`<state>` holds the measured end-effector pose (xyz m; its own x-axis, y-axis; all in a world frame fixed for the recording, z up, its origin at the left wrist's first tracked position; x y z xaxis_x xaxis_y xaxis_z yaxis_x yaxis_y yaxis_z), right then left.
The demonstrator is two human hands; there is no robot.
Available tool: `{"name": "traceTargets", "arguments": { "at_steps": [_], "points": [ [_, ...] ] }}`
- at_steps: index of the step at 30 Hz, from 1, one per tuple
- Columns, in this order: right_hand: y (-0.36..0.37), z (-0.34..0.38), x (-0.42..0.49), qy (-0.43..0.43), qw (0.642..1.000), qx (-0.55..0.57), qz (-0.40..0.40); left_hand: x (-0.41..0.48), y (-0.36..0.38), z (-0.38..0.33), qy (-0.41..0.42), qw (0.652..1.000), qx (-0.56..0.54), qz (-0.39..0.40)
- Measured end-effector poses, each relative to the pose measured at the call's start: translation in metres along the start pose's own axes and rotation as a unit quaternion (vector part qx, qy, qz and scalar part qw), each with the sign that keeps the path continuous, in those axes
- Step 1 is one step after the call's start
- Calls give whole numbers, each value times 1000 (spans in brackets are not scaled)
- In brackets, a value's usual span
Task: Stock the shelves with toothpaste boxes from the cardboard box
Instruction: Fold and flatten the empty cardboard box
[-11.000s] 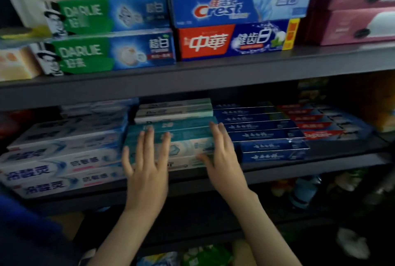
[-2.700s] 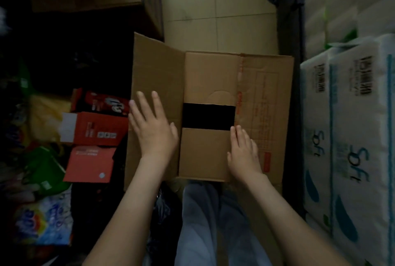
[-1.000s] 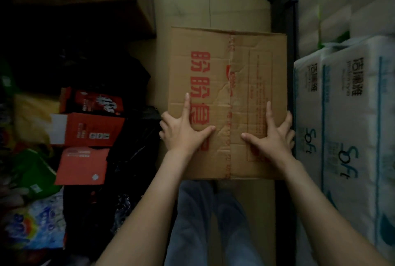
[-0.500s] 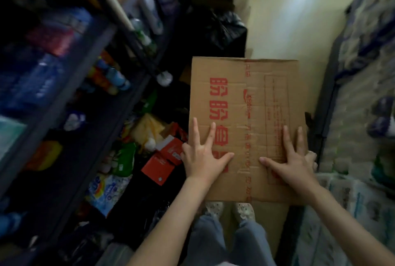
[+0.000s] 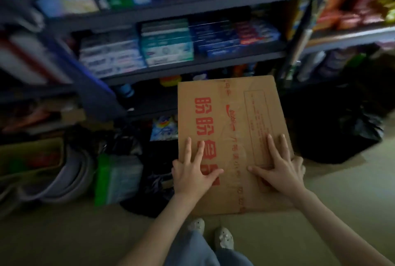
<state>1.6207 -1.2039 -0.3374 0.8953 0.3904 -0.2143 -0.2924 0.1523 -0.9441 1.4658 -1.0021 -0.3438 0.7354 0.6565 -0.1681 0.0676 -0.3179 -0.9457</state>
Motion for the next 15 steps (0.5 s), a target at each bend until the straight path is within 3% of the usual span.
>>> {"name": "traceTargets", "arguments": {
  "at_steps": [8,15],
  "points": [
    [62,192,-13,-255,958,-98,81,-83,-23,171,-271,959,-63,-46],
    [126,351,-109,-409,897,-116,122,-190,-52,312,-410,895,-99,-145]
  ]
}}
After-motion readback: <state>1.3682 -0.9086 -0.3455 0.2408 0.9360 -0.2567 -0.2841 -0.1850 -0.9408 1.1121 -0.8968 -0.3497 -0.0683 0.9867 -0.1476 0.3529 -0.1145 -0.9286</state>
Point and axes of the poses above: each hand's wrist, its own x-axis towards the middle knuckle, its own y-axis out of the palm, z = x × y, the point moved 6 cm from there along x, towards the middle knuckle, and after that the axes turned 10 degrees about -z, right-handed, at the moved point
